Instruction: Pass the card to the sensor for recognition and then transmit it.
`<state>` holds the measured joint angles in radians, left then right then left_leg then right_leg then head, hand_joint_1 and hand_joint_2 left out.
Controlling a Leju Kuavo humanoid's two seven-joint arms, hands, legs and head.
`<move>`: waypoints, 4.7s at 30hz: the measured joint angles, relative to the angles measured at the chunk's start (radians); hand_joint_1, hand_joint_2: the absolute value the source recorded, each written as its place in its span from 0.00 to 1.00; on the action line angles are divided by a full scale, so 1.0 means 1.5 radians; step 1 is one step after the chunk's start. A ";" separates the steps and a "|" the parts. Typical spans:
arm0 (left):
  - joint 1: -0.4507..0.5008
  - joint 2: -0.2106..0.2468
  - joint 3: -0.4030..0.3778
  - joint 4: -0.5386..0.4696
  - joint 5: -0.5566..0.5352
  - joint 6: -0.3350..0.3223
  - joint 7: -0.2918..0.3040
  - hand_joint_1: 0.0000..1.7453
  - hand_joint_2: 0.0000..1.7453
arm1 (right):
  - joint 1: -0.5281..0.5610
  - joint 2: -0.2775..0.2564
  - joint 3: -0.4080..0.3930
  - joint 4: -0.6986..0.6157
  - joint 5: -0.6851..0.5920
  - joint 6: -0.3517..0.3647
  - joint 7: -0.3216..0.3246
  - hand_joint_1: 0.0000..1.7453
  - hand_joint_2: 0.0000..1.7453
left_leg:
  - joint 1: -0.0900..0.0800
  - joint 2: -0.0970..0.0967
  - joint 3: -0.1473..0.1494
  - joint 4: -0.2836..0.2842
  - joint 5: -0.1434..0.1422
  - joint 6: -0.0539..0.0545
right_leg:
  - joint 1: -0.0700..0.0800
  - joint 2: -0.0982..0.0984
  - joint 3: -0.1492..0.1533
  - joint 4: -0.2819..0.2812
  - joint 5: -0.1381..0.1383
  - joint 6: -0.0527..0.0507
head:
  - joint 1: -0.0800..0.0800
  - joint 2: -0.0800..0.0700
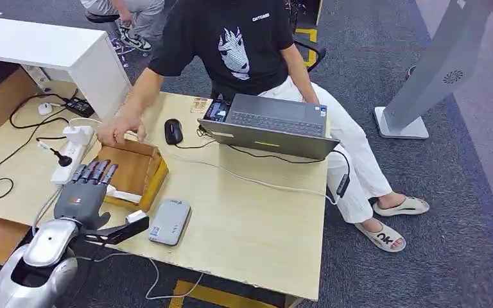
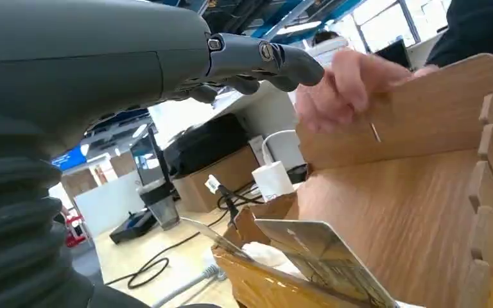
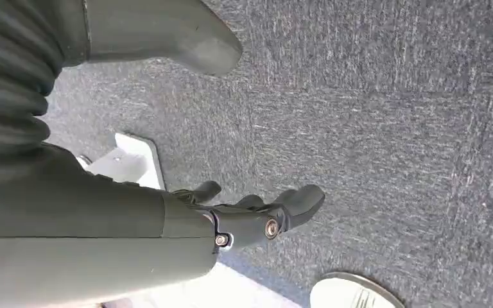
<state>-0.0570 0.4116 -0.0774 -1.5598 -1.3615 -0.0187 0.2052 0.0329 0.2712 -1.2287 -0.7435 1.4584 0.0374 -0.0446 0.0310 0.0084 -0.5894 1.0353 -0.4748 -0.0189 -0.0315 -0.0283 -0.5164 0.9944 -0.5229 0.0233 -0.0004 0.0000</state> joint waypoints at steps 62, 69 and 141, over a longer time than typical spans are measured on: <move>-0.002 -0.005 -0.006 0.008 0.017 -0.014 0.014 1.00 1.00 | -0.003 -0.008 0.000 0.044 0.003 -0.029 -0.008 0.00 1.00 | 0.000 0.000 0.000 0.000 0.000 0.000 | 0.000 0.000 -0.001 0.000 0.000 0.000 | 0.000 0.000; -0.085 0.011 -0.005 -0.029 0.010 0.016 0.020 1.00 1.00 | -0.003 -0.006 -0.002 0.033 0.006 -0.015 -0.016 0.00 1.00 | 0.000 -0.001 0.000 0.000 0.001 0.000 | 0.000 -0.001 0.000 0.000 0.001 0.000 | 0.000 0.000; 0.230 -0.182 0.280 -0.353 0.358 0.371 -0.297 0.00 1.00 | 0.006 0.005 -0.097 0.020 0.011 -0.019 -0.014 0.00 1.00 | 0.000 0.001 -0.001 0.000 -0.003 0.001 | 0.000 0.000 0.000 -0.001 -0.002 0.001 | 0.000 0.000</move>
<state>0.2878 0.1391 0.3431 -2.0887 -0.8243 0.5371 -0.2405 0.0419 0.2792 -1.3748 -0.7141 1.4748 0.0091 -0.0664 0.0303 0.0099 -0.5904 1.0349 -0.4796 -0.0175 -0.0319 -0.0284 -0.5166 0.9926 -0.5257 0.0252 0.0000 0.0000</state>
